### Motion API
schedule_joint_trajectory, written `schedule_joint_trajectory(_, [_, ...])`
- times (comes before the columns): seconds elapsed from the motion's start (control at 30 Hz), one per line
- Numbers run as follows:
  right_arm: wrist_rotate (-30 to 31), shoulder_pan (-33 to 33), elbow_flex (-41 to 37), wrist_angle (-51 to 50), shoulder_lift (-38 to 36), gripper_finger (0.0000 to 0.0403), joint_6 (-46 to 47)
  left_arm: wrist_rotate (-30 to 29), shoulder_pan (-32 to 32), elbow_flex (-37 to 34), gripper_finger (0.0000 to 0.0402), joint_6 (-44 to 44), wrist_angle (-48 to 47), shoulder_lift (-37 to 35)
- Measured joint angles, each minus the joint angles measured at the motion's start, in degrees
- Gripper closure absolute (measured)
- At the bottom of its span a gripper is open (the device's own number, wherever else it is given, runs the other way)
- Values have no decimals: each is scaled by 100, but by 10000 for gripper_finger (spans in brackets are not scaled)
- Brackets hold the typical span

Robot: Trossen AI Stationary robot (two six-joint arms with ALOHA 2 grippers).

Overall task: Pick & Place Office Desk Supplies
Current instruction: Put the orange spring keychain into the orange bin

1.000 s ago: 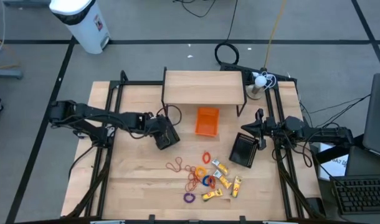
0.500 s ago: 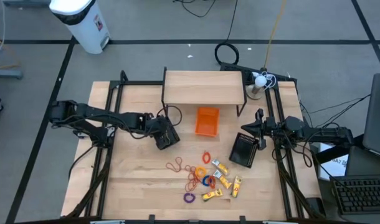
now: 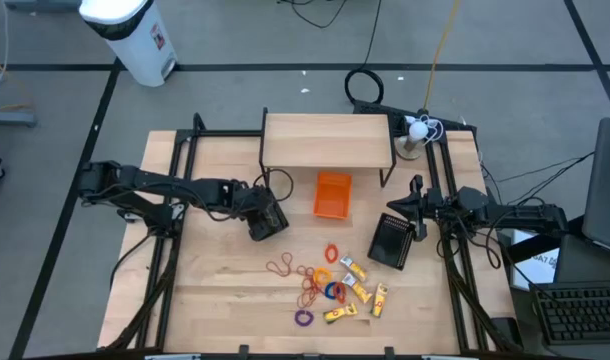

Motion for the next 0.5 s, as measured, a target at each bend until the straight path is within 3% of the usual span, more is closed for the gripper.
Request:
schedule_joint_trajectory(0.13, [-8,0,0,-1,0,403,35,-558,-139,275,153,301,-160,-711])
schedule_joint_trajectory(0.27, [-13,2,-2,-31,-1,403,28,-997,-268,359,141,763,-44,-1870])
schedule_joint_trajectory(0.4, [-13,1,0,-61,-2,403,0,-1113,-341,350,155,1034,-95,-3061])
schedule_joint_trajectory(0.5, [-13,0,0,-92,-2,403,-2,-1171,-472,80,190,1180,-69,-3811])
